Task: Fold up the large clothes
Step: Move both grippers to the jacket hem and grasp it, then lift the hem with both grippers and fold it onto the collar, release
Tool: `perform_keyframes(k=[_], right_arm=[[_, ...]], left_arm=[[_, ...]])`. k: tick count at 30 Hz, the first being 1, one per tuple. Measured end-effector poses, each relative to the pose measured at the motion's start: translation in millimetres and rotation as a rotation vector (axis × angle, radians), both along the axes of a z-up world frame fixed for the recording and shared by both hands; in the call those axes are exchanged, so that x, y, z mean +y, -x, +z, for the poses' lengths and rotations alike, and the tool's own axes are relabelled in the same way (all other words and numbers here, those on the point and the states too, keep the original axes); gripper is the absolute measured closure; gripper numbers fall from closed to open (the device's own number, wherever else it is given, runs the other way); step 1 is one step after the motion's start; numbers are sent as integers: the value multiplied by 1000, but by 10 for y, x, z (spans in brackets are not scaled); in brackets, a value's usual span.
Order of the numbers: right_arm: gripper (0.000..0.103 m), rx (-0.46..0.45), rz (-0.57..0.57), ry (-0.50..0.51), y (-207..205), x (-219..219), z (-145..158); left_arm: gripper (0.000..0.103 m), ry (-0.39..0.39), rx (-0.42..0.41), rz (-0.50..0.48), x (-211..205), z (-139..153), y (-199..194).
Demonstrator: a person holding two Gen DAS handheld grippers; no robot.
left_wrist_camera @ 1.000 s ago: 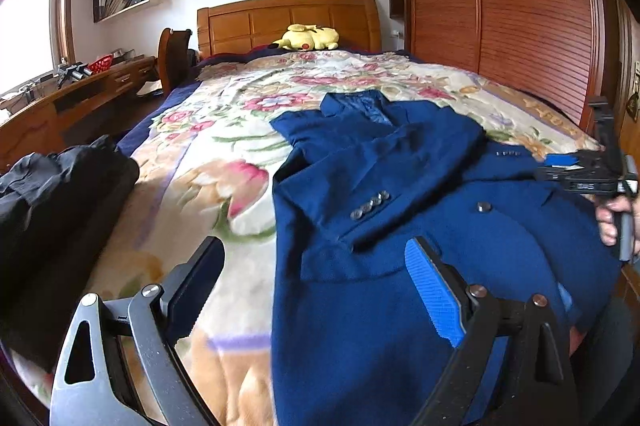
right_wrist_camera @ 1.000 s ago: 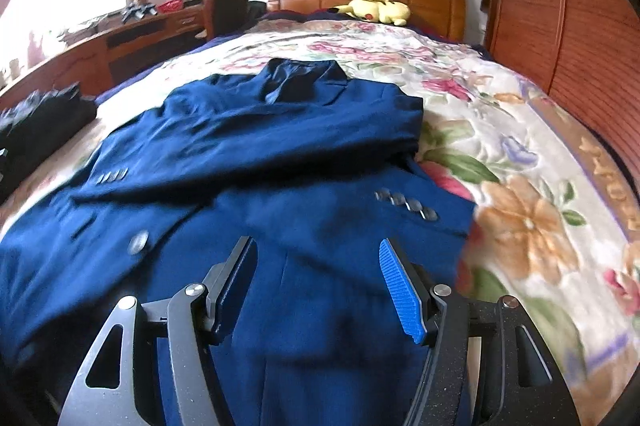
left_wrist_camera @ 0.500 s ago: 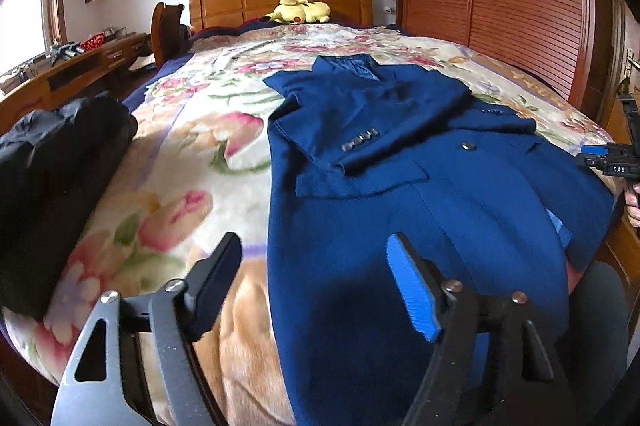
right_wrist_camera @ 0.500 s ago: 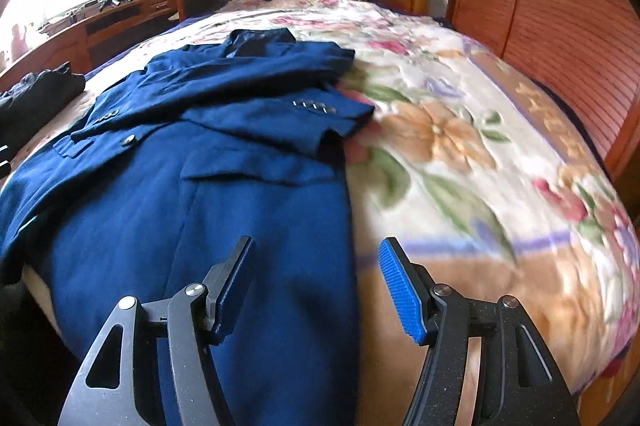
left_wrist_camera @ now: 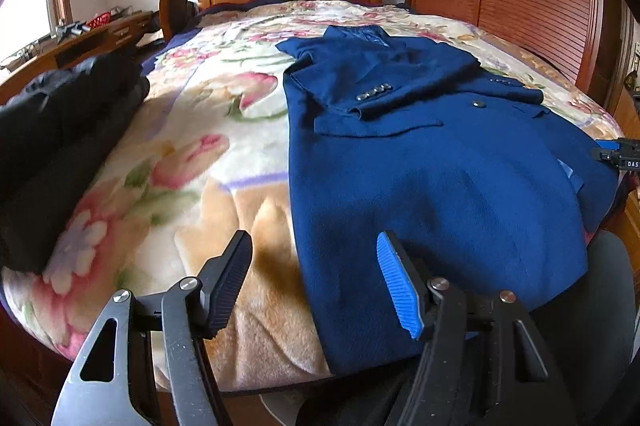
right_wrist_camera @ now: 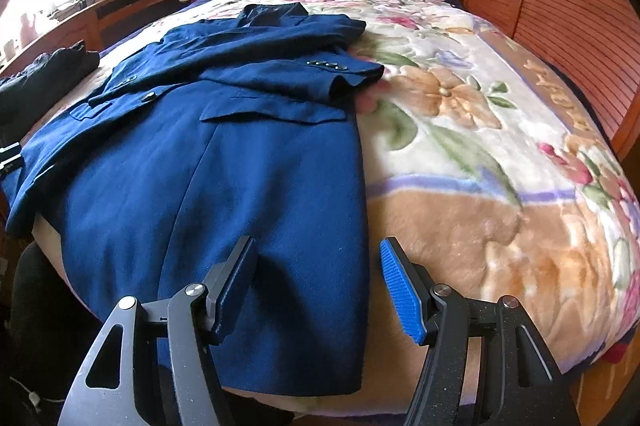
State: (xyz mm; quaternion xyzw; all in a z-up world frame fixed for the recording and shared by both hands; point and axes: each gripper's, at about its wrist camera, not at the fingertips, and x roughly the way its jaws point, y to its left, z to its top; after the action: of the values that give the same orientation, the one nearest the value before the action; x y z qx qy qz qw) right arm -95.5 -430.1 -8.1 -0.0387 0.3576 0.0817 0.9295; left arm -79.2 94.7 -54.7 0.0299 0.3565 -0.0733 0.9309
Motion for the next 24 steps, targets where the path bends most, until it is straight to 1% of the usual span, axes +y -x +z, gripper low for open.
perform_keyframes(k=[3,4,6,8,9,10,11,12,13,14,15,17,20,24], right_arm=[[38,1,13,-19,7,-7,-33],[42,3,22,-27,16,-7,-38],[47,8,38,-48,24,-7,-44],[58,8,52,-57,34,-6,-45],[60,8,59,-61,35,4,-46],[65,6,65,-59,37,17,-48],[72,3,69,-56,38,31,-47],[76,-4,71,-52,39,35,-42],[86,-10,70,-51,35,32,-34],[93,-17,69,-54,35,29,-21],[94,-26,70,-61,43,22,-4],[96,-54,69,-63,75,18,42],[97,-117,74,-62,170,33,180],[98,-218,72,-102,319,-5,499]], left_arm=[[39,16,-2,-3,11,-19,31],[40,20,-3,-4,12,-21,33],[45,31,-4,-9,13,-28,49],[50,40,-4,-14,8,-34,57],[54,47,-2,-20,6,-34,58],[58,57,2,-29,3,-31,58],[70,67,6,-39,-2,-27,58],[79,75,11,-49,-11,-17,60],[83,71,13,-49,-16,-7,59],[92,63,15,-48,-24,12,57],[95,67,11,-53,-26,41,65],[97,84,-12,-61,-32,153,103],[98,94,-81,-66,-59,387,190],[100,104,-179,-69,-93,737,302]])
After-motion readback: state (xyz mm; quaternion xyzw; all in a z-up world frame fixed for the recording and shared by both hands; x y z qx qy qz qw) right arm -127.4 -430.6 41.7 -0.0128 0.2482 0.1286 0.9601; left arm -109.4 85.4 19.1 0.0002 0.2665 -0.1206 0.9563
